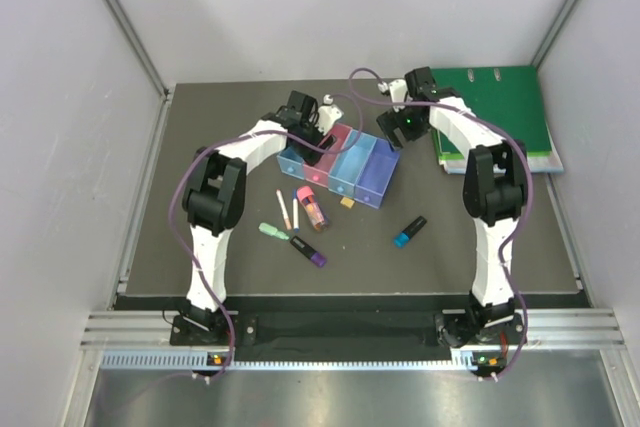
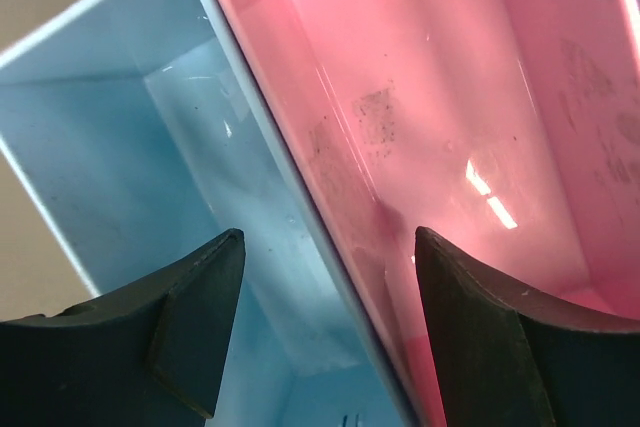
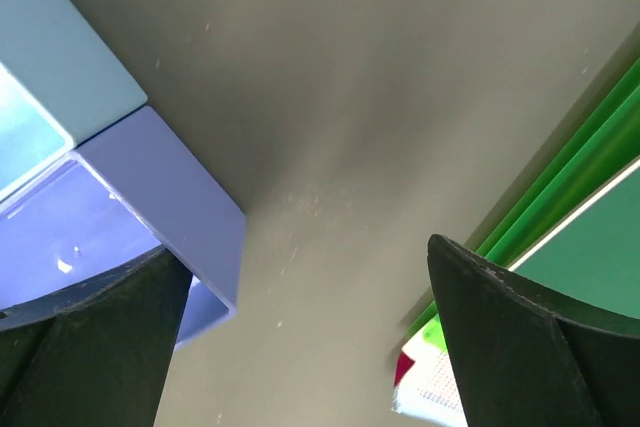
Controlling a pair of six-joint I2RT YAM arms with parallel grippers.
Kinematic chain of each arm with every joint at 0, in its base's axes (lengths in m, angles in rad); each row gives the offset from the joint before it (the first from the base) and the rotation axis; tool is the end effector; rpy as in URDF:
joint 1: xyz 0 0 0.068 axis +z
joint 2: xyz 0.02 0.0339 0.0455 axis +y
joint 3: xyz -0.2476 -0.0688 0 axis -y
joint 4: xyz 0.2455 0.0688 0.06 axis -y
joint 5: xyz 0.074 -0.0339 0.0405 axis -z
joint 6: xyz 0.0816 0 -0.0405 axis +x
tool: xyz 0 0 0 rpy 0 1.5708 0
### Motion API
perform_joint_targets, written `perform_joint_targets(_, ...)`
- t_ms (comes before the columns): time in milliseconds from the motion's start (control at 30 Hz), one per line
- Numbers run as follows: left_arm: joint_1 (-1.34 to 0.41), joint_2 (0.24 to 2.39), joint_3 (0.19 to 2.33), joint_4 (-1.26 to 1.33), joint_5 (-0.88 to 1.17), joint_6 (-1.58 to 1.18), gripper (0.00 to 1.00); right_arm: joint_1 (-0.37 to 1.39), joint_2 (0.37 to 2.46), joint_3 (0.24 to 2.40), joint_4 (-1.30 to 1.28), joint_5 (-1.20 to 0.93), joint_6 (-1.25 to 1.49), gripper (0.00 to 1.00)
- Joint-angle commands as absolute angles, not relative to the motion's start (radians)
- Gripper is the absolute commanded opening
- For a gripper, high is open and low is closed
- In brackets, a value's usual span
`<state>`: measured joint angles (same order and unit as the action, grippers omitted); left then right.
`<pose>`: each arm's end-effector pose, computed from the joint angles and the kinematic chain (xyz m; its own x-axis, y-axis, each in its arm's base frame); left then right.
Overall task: Sort the stationery into containers
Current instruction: Move the storage box to the center of the board.
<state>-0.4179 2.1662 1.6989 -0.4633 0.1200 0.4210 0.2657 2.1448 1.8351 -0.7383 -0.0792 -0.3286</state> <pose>0.4509 -0.2109 0.1372 -0.4776 0.6560 -0.5844 0.7269 0.6686 0.1565 0.4654 0.1334 0.1691 -0.6945 -0.5224 -0.4947 -0.5536 0.8272 -0.0963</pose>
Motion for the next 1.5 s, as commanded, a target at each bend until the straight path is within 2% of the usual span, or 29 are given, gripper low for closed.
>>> perform_joint_targets(0, -0.410, 2.091, 1.693, -0.436, 0.138, 0.423, 0.74, 0.265, 2.192, 1.953, -0.690, -0.060, -0.310, 1.00)
perform_joint_targets(667, -0.410, 2.140, 1.792, -0.437, 0.186, 0.400, 0.74, 0.258, 2.364, 2.204, -0.620, -0.020, -0.304, 1.00)
perform_joint_targets(1167, -0.410, 2.148, 1.832, -0.419, 0.212, 0.388, 0.74, 0.238, 2.424, 2.279, -0.571, -0.005, -0.314, 1.00)
perform_joint_targets(1467, -0.410, 2.092, 1.790, -0.400, 0.198, 0.391, 0.74, 0.239, 2.358, 2.214, -0.591, -0.020, -0.307, 1.00)
